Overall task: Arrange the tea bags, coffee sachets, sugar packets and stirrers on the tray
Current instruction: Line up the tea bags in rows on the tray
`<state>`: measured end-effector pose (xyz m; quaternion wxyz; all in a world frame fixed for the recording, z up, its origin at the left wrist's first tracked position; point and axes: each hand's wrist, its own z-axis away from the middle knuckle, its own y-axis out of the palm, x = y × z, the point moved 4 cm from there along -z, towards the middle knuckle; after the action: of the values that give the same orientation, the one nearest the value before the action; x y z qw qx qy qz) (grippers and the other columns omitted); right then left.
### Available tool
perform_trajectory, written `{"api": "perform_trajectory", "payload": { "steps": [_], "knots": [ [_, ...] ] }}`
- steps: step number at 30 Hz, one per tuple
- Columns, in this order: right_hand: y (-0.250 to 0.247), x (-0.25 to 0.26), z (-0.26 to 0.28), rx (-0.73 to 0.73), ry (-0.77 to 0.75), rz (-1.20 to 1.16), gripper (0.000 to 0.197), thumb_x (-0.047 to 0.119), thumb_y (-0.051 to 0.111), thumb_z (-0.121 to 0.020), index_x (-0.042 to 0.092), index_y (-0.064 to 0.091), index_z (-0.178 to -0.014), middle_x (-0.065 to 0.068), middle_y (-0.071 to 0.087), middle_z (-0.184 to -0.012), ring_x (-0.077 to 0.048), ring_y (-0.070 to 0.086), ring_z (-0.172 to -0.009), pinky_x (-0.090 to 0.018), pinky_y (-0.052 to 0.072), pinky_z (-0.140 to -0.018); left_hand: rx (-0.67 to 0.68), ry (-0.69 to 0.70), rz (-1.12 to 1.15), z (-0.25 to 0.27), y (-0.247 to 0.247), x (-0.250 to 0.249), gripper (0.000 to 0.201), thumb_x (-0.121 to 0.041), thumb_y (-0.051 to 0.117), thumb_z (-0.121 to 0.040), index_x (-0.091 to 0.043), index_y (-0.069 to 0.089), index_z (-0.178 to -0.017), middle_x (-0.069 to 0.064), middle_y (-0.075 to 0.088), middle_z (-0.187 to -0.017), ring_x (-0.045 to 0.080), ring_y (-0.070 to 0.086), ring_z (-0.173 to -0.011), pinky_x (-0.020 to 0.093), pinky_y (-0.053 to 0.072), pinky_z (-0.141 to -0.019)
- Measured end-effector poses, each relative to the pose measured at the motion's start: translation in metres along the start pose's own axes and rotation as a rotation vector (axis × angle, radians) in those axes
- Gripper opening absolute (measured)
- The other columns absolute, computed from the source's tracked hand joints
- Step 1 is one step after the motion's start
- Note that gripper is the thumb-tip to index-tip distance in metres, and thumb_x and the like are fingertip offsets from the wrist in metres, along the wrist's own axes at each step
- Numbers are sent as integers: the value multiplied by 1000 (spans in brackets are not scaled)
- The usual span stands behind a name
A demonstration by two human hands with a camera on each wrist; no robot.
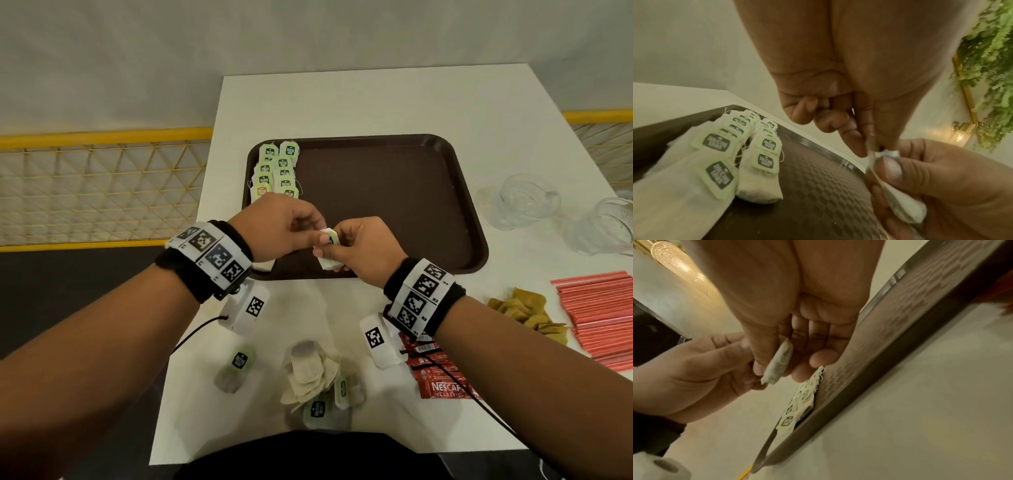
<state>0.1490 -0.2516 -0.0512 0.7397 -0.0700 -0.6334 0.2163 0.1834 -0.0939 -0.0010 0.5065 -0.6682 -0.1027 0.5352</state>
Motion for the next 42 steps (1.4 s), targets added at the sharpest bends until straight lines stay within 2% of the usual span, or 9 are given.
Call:
{"api": "perform_trajectory", "payload": {
  "steps": [6,10,15,17,23,28,32,36,42],
  "knots": [
    [6,0,1,41,-15,20,22,27,83,-77,11,70,-85,-8,74,-75,-19,71,-59,-38,57,-59,-107,-28,-4,6,-5,5,6,-31,69,-88,-25,70,-89,-13,60,-69,-2,53,-62,17,41,-61],
    [10,-1,8,79,-29,-1,23,22,84,-76,9,69,-87,-7,71,-74,-15,66,-55,-25,52,-54,-239,-118,93,13,-17,20,5,-26,66,-91,-22,68,-93,-8,70,-80,5,64,-74,19,49,-72],
    [18,-4,20,282,-31,137,21,20,84,-76,13,70,-90,-3,72,-83,-8,64,-62,-29,58,-64,114,-247,-132,15,-9,45,3,-30,69,-88,-29,67,-89,-12,66,-76,3,58,-71,20,40,-68],
    [20,-1,25,347,-71,224,22,23,85,-75,18,71,-92,4,72,-87,4,60,-62,-19,52,-65,205,-264,-193,14,1,50,5,-31,69,-88,-28,67,-92,-12,64,-77,7,57,-74,20,39,-68],
    [35,4,46,604,-109,440,31,25,82,-78,23,71,-106,34,62,-66,8,57,-58,-5,42,-59,-2,-357,-196,4,6,54,10,-30,72,-85,-24,70,-93,-8,67,-85,12,62,-83,27,48,-77],
    [44,0,59,715,-193,599,39,18,77,-81,29,70,-117,15,60,-82,-6,52,-69,-14,38,-62,-144,-344,-188,21,-1,43,19,-38,69,-85,-27,66,-100,-12,66,-89,10,59,-86,25,44,-79],
    [54,3,64,810,-290,649,49,13,75,-78,29,68,-124,3,63,-119,-10,52,-90,-22,40,-77,32,-293,-221,64,5,20,16,-41,69,-85,-29,68,-96,-15,62,-82,-1,55,-75,14,38,-65],
    [66,8,66,848,-401,792,50,14,71,-80,34,66,-126,-5,56,-120,-21,52,-105,-33,45,-91,289,-294,-301,111,30,13,22,-44,72,-82,-33,68,-101,-16,63,-89,-4,52,-70,10,37,-65],
    [75,9,64,777,-503,838,26,22,69,-86,27,76,-111,-6,65,-107,-26,58,-98,-26,39,-75,407,-537,-464,153,51,35,45,-54,80,-66,-31,60,-99,-12,62,-98,13,58,-88,29,49,-77]
  ]
}}
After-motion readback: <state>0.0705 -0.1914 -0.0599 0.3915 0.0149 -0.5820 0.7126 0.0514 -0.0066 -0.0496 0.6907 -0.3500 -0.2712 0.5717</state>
